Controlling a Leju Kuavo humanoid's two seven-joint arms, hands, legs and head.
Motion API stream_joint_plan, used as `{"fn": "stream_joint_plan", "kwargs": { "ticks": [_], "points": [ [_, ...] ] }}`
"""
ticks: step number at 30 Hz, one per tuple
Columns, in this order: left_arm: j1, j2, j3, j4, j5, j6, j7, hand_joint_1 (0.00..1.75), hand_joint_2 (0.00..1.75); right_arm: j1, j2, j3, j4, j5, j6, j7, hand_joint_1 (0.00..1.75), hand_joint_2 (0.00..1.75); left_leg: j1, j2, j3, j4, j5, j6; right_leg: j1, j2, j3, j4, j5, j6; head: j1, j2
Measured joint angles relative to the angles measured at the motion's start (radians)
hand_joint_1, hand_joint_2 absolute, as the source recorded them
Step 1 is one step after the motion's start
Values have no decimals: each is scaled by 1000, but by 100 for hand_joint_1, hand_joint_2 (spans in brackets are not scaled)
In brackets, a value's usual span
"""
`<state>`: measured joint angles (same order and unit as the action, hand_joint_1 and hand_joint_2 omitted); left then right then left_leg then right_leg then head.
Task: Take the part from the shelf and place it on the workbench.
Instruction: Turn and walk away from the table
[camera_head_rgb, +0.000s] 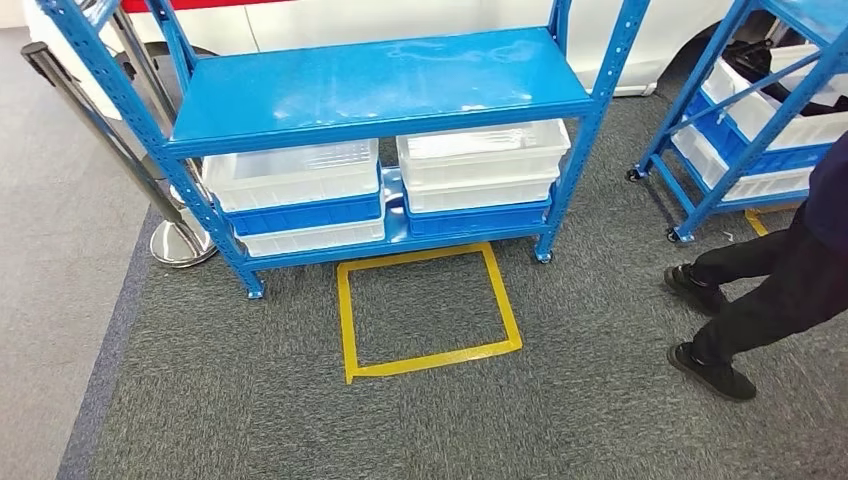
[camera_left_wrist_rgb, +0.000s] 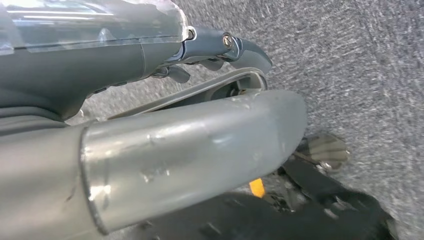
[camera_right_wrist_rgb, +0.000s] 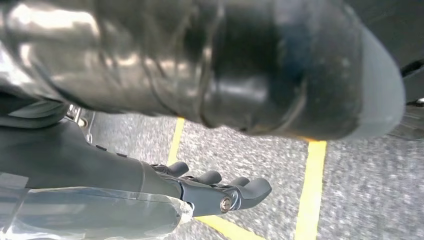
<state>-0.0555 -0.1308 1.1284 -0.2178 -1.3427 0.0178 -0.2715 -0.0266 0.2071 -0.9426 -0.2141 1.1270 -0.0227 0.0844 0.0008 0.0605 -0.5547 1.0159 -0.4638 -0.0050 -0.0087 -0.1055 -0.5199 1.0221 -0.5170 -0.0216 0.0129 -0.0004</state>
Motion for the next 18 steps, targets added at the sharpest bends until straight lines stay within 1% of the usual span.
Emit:
{"fn": "stream_joint_plan", "kwargs": {
  "ticks": [1, 2, 3, 4, 5, 6, 7, 8, 9, 10, 11, 12, 13, 14, 15, 17, 18],
  "points": [
    [0, 0, 0, 0, -1, 0, -1, 0, 0, -1, 0, 0, 0, 0, -1, 0, 0, 0, -3, 1, 1, -5, -3, 6, 1, -7, 3, -1, -1, 6, 0, 0],
    [0, 0, 0, 0, -2, 0, -2, 0, 0, -4, 0, 0, 0, 0, -3, 0, 0, 0, -4, -7, 0, -9, -1, 11, 1, -13, 6, -3, -2, 12, 0, 0],
    [3, -1, 0, 0, -2, -1, -2, 0, 0, -6, 0, 0, 0, 0, -6, -1, 0, 0, -1, -15, 3, -14, 2, 17, 0, -13, 10, -3, -5, 18, 0, 0],
    [4, -2, 0, 0, -2, -1, -3, 0, 0, -7, 0, -1, 0, 0, -11, -3, 0, 0, 3, -22, 8, -22, 4, 23, -1, 1, 11, 5, -13, 23, 0, 0],
    [5, -2, 0, 0, -2, -1, -3, 0, 0, -7, 0, -3, 0, -1, -16, -5, 0, 0, 6, -28, 13, -30, 7, 30, -2, 26, 1, 31, -30, 27, 1, 0],
    [4, -3, 0, 0, -2, -2, -4, 0, 0, -5, 0, -5, 0, -2, -20, -6, 0, 0, 9, -33, 17, -35, 8, 36, -4, 56, -22, 78, -56, 30, 1, 0],
    [3, -4, 0, 0, -2, -2, -5, 0, 0, -3, 0, -8, 0, -3, -21, -7, 0, 0, 8, -39, 18, -36, 7, 41, -5, 83, -57, 144, -87, 31, 2, 0],
    [1, -4, 0, 0, -2, -2, -5, 0, 0, -2, 0, -11, 0, -3, -21, -8, 0, 0, 7, -45, 18, -36, 6, 44, -5, 97, -96, 213, -113, 33, 2, 0],
    [1, -4, 0, 0, -3, -2, -5, 0, 0, -1, 0, -13, 0, -4, -22, -8, 0, 0, 6, -52, 20, -35, 3, 45, -6, 102, -128, 263, -122, 35, 2, 0],
    [1, -4, 0, 0, -3, -2, -5, 0, 0, 1, 0, -15, 0, -4, -23, -8, 0, 0, 6, -60, 23, -34, 0, 45, -6, 104, -144, 281, -112, 36, 2, 0],
    [2, -4, 0, 0, -5, -2, -5, 0, 0, 2, 0, -17, 0, -4, -23, -8, 0, 0, 6, -66, 29, -32, -5, 43, -7, 104, -140, 255, -79, 36, 2, 0],
    [3, -4, 0, 0, -6, -2, -5, 0, 0, 3, 0, -17, 0, -4, -24, -8, 0, 0, 6, -72, 35, -29, -11, 40, -8, 104, -119, 196, -34, 35, 2, 0],
    [4, -5, 0, 0, -7, -2, -5, 0, 0, 6, 0, -18, 0, -4, -25, -8, 0, 0, 7, -76, 40, -25, -18, 36, -8, 106, -91, 128, 4, 33, 2, 0],
    [5, -6, 0, 0, -7, -2, -5, 0, 0, 7, -1, -19, 0, -3, -25, -8, 0, 0, 5, -80, 43, -20, -26, 31, -7, 108, -67, 69, 29, 29, 2, 0],
    [4, -7, 0, 0, -8, -2, -5, 0, 0, 7, -1, -20, 0, -3, -25, -8, 0, 0, 4, -83, 43, -17, -32, 25, -6, 109, -52, 32, 38, 26, 2, 0],
    [3, -8, 0, 0, -8, -2, -5, 0, 0, 6, -1, -22, 0, -3, -25, -8, 0, 0, 2, -86, 43, -15, -40, 12, -2, 111, -47, 16, 31, 17, 1, 0],
    [3, -8, 0, 0, -8, -2, -4, 0, 0, 5, -1, -23, 0, -3, -25, -8, 0, 0, 3, -86, 47, -16, -43, 7, -3, 110, -43, 14, 29, 11, 1, 0]
  ]
}}
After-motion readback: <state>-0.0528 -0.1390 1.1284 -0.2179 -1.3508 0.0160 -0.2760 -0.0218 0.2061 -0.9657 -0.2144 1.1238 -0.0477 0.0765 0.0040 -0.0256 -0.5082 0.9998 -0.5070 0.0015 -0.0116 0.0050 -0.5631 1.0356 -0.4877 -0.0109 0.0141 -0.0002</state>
